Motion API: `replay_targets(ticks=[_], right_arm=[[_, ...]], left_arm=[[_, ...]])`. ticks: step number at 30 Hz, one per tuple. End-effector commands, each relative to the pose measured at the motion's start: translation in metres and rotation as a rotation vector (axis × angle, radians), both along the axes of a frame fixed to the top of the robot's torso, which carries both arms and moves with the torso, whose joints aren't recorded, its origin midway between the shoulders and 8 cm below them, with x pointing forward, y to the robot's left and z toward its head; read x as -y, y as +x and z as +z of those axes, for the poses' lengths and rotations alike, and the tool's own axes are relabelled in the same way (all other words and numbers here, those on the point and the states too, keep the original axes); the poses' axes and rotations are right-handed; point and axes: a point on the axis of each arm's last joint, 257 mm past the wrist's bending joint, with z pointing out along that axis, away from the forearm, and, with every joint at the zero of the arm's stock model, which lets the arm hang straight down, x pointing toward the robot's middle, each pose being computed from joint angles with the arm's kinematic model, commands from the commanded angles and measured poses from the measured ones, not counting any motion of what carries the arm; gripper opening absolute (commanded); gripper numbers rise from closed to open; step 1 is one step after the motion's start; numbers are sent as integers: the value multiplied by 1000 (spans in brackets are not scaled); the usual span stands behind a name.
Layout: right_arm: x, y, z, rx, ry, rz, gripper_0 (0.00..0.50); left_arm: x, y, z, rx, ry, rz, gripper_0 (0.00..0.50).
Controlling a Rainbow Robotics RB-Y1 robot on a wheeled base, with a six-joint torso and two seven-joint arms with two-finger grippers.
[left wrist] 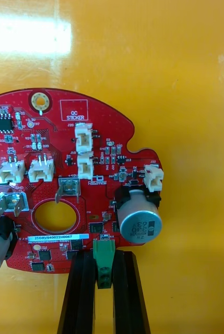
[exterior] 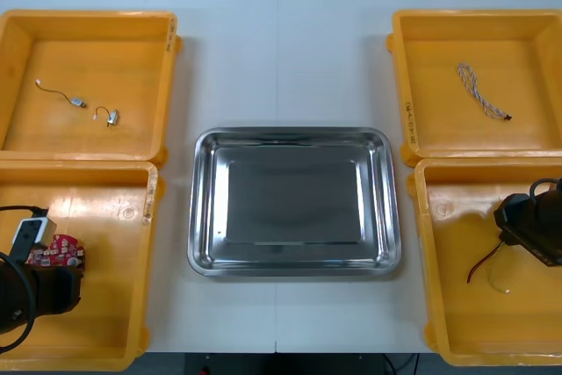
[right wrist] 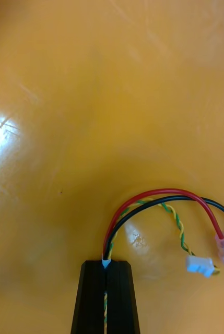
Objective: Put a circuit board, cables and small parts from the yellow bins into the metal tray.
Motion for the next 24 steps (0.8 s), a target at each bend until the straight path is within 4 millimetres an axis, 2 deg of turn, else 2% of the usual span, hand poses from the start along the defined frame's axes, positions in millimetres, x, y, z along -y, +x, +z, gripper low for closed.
replay_targets(ticks=[1, 10, 17, 24], right_arm=[[-16, 8, 25, 18, 18, 11, 0], [-8, -4, 81, 43, -37, 61, 0], [-3, -13, 112, 50, -78, 101, 0], [-1, -4, 146, 128, -118, 152, 0]], left_arm=[[9, 8, 6, 18, 20, -67, 0], [6, 8, 12, 1, 26, -65, 0], [-2, 8, 42, -26, 52, -64, 0], [-6, 11, 71, -33, 68, -60, 0]])
